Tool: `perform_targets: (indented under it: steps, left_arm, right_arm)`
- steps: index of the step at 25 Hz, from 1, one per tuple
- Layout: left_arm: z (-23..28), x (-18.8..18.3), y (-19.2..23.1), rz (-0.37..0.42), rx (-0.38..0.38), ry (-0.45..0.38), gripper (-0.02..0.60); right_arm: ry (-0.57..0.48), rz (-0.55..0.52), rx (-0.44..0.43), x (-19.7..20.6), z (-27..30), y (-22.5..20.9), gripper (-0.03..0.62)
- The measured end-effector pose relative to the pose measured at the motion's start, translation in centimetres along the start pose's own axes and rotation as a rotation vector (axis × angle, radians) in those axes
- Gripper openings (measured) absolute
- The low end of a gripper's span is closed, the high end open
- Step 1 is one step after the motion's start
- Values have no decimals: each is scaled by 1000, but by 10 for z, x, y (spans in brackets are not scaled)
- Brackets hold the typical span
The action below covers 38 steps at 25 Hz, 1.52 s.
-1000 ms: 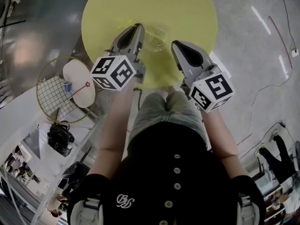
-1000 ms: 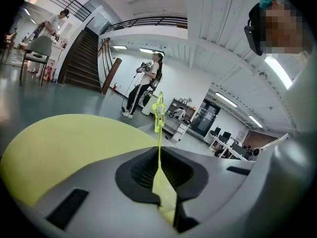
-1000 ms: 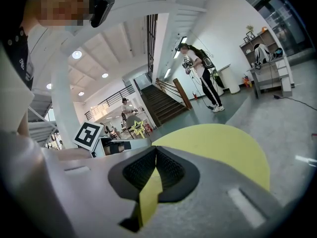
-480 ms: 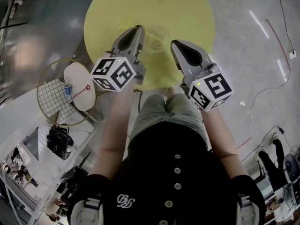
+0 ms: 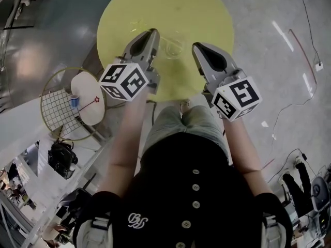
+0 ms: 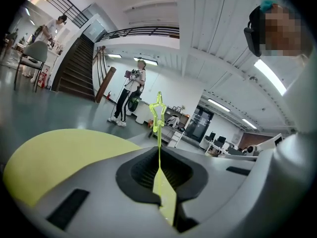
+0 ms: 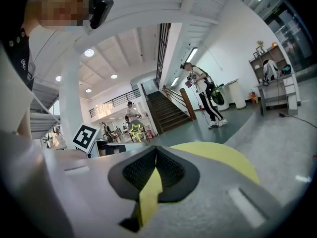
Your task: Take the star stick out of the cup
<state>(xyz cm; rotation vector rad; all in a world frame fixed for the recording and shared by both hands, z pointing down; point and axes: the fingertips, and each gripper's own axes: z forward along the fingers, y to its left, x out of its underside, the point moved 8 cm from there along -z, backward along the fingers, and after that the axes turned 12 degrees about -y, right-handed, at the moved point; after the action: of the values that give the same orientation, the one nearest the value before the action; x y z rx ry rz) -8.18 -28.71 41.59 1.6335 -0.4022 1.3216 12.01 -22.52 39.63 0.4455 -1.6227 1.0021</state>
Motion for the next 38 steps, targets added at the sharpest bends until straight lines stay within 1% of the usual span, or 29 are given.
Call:
perform_targets:
  steps: [5, 10, 16, 24, 29, 33, 38]
  left_arm:
    - [-6, -16, -2, 3, 18, -40, 20]
    - [-11, -27, -7, -17, 37, -81, 20]
    - [-17, -39, -19, 18, 58, -127, 20]
    - [-25, -62, -28, 35, 92, -217, 20]
    - [-38, -74, -40, 40, 108, -313, 20]
    - [-47, -82, -52, 42, 128, -354, 20]
    - [-62, -87, -60, 31, 144, -405, 20]
  right_arm:
    - [-6, -36, -21, -11, 5, 12, 5]
    - [14, -114, -24, -20, 8, 21, 5]
    - [-26, -142, -15, -37, 8, 20, 5]
    - [-64, -206, -31, -56, 12, 26, 5]
    - [-88, -228, -69, -68, 10, 38, 5]
    - [-115, -235, -90, -76, 10, 47, 5]
    - [-121, -250, -106, -79, 6, 59, 5]
